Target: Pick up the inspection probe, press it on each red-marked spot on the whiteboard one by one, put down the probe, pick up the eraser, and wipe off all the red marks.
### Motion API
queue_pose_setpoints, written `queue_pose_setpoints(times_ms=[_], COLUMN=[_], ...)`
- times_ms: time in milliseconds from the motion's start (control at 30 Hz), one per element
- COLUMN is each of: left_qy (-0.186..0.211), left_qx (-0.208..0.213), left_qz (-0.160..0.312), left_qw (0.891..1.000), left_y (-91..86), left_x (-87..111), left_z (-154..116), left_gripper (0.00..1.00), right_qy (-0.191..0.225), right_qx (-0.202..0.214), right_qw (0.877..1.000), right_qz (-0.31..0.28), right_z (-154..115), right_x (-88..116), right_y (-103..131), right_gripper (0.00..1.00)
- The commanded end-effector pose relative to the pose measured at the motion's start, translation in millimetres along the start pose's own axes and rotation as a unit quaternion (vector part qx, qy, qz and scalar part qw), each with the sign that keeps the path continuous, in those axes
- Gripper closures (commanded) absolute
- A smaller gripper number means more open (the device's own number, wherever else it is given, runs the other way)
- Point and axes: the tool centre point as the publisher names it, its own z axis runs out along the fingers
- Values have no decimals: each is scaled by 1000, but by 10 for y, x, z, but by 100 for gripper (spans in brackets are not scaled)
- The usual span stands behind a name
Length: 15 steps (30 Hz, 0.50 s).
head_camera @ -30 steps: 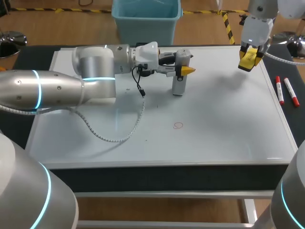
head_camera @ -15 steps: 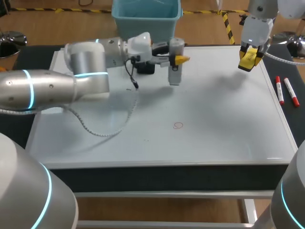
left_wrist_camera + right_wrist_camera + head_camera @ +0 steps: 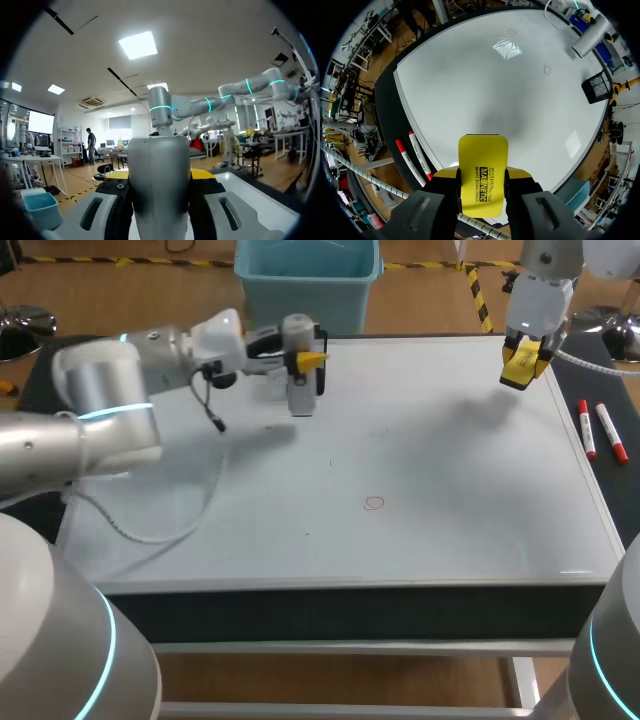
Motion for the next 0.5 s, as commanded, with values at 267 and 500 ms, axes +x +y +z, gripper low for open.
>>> queue_pose_setpoints(times_ms=[267,500], left_qy=[-69,-88], left_qx=[-30,-31], left_qz=[16,23], left_qw=[997,995], left_y=[-270,-426], left_x=[-169,-312], left_z=[-1320,-1727], left_gripper=[100,100], right_qy=[2,19], right_qx=[-1,-2], right_qw=[1000,999], right_qz=[-1,-34], right_z=[-13,-8], right_x=[0,-181], right_y=[-16,250], right_gripper=[100,100])
